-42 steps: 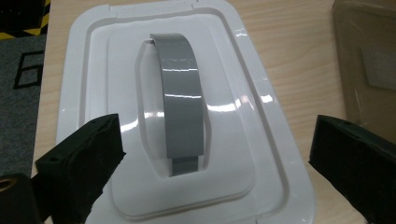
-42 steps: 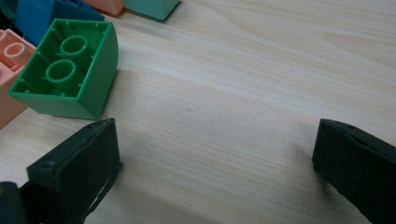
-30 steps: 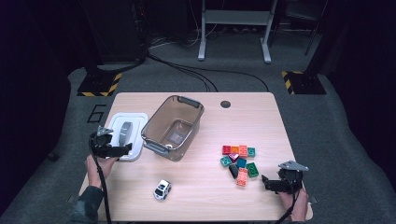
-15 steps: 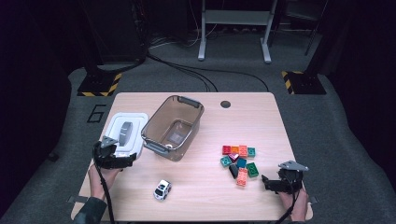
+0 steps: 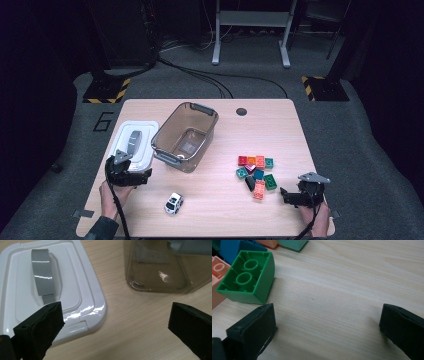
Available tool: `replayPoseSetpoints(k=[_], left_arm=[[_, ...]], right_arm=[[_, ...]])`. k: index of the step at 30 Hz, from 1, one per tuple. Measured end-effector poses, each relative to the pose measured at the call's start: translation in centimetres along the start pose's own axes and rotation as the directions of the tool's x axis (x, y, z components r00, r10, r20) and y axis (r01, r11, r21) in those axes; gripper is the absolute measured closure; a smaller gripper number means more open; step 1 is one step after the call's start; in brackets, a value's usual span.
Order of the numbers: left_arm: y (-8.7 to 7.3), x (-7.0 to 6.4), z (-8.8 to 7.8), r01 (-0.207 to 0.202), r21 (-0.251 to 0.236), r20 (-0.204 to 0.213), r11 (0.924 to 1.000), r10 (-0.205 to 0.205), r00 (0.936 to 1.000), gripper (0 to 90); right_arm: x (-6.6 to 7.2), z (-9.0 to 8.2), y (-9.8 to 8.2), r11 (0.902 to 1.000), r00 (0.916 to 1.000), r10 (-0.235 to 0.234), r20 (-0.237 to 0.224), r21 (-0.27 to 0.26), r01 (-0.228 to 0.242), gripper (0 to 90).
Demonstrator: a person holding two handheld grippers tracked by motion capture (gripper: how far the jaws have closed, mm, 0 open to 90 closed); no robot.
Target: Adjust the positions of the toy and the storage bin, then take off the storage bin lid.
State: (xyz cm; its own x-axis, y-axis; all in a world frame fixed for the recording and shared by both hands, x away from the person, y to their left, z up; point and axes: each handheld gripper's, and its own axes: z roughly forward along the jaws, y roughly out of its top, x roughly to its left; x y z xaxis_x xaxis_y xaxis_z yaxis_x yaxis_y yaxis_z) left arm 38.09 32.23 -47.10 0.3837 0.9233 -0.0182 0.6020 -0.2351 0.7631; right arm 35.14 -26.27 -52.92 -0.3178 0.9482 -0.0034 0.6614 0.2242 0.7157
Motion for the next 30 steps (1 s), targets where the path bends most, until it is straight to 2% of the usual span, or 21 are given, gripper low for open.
replayPoseSetpoints(k=[13,20,30], left_arm=[[-0.2,-2.1,-0.7,-0.057,-0.002,0.02,0.9984,0.057,0.9982,0.0],[-0.6,-3.2,-1.1,-0.058,-0.01,0.045,0.9983,0.058,0.9973,0.0],[-1.5,-5.8,-1.6,-0.084,0.0,0.082,0.9965,0.083,0.9931,0.0]], right_arm=[[0.0,0.0,0.0,1.0,1.0,0.003,0.003,0.0,-0.003,0.0],[0.0,0.0,0.0,1.0,1.0,0.004,0.003,0.0,-0.004,0.0],[0.0,0.0,0.0,1.0,1.0,0.005,0.003,0.0,-0.005,0.0]])
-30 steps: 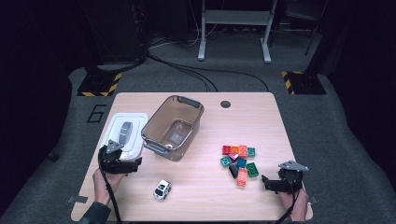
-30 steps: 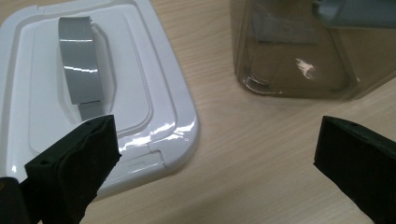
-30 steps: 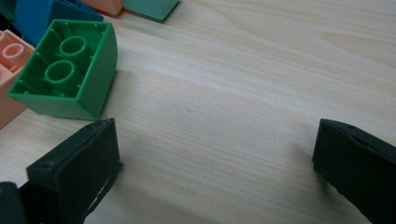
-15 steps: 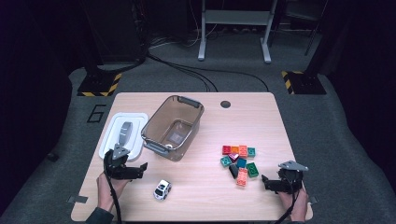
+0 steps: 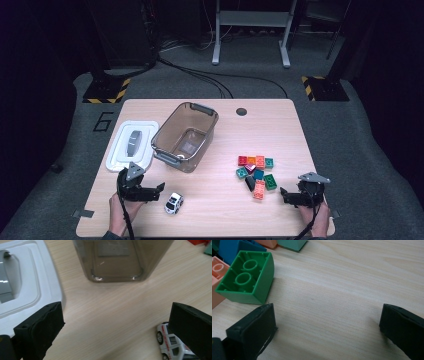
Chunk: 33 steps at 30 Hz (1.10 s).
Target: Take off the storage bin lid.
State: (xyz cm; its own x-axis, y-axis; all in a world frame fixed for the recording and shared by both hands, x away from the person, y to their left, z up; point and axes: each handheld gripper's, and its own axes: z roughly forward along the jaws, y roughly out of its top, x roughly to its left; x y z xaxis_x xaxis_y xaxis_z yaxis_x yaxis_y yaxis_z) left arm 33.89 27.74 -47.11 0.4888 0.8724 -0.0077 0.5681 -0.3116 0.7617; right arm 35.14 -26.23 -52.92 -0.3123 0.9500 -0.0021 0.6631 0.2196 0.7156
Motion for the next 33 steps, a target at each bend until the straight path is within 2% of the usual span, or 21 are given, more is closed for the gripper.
replayPoseSetpoints(k=[5,6,14,17,20,23,26,33], left_arm=[[-0.4,-1.6,0.3,-0.029,0.012,0.021,0.9995,0.029,0.9994,0.0],[-0.5,-1.7,0.4,-0.039,0.014,0.012,0.9991,0.039,0.9992,0.0],[-1.3,-3.2,0.8,-0.043,0.024,0.043,0.9988,0.042,0.9982,0.0],[-1.7,-3.6,1.2,-0.049,0.047,0.055,0.9977,0.046,0.9974,0.0],[-2.1,-4.1,1.6,-0.043,0.051,0.071,0.9978,0.04,0.9967,0.0],[-2.3,-4.9,2.0,-0.067,0.073,0.084,0.9951,0.061,0.9946,0.1],[-2.5,-5.3,2.2,-0.074,0.077,0.085,0.9943,0.068,0.9941,0.3],[-3.1,-6.1,2.5,-0.096,0.079,0.093,0.9923,0.088,0.9917,9.9]], right_arm=[[0.0,0.0,0.0,1.0,1.0,0.0,0.0,0.0,0.0,0.0],[0.0,0.0,0.0,1.0,1.0,0.0,0.0,0.0,0.0,0.0],[0.0,0.0,0.0,1.0,1.0,0.0,0.0,0.0,0.0,0.0],[0.0,0.0,0.0,1.0,1.0,0.0,0.001,-0.001,0.0,0.0],[0.0,0.0,0.0,1.0,1.0,0.0,0.001,0.0,0.0,0.0],[0.0,0.0,0.0,1.0,1.0,0.0,0.001,-0.001,0.0,0.0],[0.0,0.0,0.0,1.0,1.0,0.0,0.001,-0.001,0.0,0.0],[0.0,0.0,0.0,1.0,1.0,0.0,0.001,0.0,0.0,0.0]])
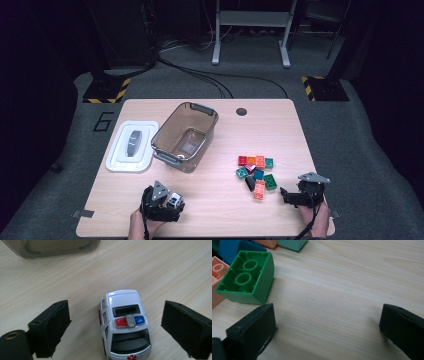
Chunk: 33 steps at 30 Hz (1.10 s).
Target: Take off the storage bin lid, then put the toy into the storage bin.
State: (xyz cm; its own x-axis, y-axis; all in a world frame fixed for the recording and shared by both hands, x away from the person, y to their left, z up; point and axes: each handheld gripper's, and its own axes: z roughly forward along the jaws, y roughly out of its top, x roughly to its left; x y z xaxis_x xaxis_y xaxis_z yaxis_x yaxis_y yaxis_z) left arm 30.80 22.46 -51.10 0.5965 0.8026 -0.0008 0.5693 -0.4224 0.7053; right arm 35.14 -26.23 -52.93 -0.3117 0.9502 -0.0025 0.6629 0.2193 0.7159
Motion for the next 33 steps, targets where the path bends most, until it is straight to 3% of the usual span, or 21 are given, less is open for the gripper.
replayPoseSetpoints(k=[8,9,10,12,15,22,33], left_arm=[[-0.6,-0.7,0.6,-0.017,0.024,-0.019,0.9996,0.017,0.9997,21.9],[-0.6,-0.7,0.6,-0.023,0.027,-0.02,0.9994,0.024,0.9995,29.0],[-0.6,-0.8,0.6,-0.021,0.017,-0.022,0.9996,0.022,0.9995,29.0],[-0.6,-0.9,0.5,-0.027,0.012,-0.024,0.9996,0.027,0.9993,42.6],[-0.7,-0.9,0.5,-0.019,-0.006,-0.026,0.9998,0.019,0.9995,46.2],[-0.8,-0.9,0.3,-0.017,-0.033,-0.034,0.9993,0.016,0.9993,47.3],[0.0,0.5,-1.1,0.003,-0.066,-0.032,0.9978,-0.005,0.9995,47.4]], right_arm=[[0.0,0.0,0.0,1.0,1.0,0.0,0.001,-0.001,0.0,0.0],[0.0,0.0,0.0,1.0,1.0,-0.002,0.0,0.0,0.002,0.0],[0.0,0.0,0.0,1.0,1.0,-0.002,0.0,0.0,0.002,0.0],[0.0,0.0,0.0,1.0,1.0,-0.002,0.0,0.0,0.002,0.0],[0.0,0.0,0.0,1.0,1.0,-0.001,0.0,0.001,0.001,0.0],[0.0,0.0,0.0,1.0,1.0,-0.002,0.0,0.001,0.002,0.0],[0.0,0.0,0.0,1.0,1.0,-0.002,-0.001,0.0,0.002,0.0]])
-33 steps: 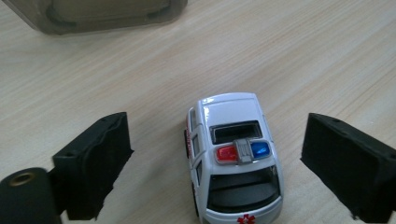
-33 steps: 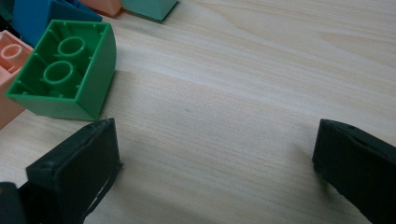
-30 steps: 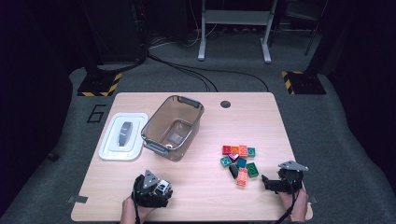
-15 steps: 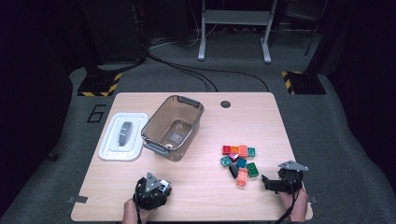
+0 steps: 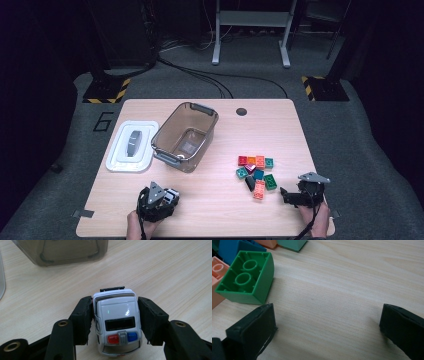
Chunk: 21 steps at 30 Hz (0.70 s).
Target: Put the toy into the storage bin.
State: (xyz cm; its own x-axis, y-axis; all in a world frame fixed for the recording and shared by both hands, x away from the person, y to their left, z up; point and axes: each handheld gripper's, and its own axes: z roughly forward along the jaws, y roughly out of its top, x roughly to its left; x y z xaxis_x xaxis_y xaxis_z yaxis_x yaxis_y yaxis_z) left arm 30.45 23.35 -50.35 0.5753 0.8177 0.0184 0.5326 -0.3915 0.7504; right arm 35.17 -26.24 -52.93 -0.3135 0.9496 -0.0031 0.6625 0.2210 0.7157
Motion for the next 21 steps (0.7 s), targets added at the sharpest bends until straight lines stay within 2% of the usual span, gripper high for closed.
replayPoseSetpoints(k=[6,12,21], left_arm=[[0.2,0.3,0.2,0.01,-0.008,0.012,0.9999,-0.009,0.9999,47.4],[0.7,0.6,-0.3,0.008,-0.011,0.033,0.9999,-0.008,0.9994,47.5],[1.4,1.0,-0.8,0.004,-0.036,0.042,0.9993,-0.003,0.9991,47.5]], right_arm=[[0.0,0.0,0.0,1.0,1.0,0.0,0.001,0.0,0.0,0.0],[0.0,0.0,0.0,1.0,1.0,0.0,0.0,0.0,0.0,0.0],[0.0,0.0,0.0,1.0,1.0,-0.001,0.0,0.0,0.001,0.0]])
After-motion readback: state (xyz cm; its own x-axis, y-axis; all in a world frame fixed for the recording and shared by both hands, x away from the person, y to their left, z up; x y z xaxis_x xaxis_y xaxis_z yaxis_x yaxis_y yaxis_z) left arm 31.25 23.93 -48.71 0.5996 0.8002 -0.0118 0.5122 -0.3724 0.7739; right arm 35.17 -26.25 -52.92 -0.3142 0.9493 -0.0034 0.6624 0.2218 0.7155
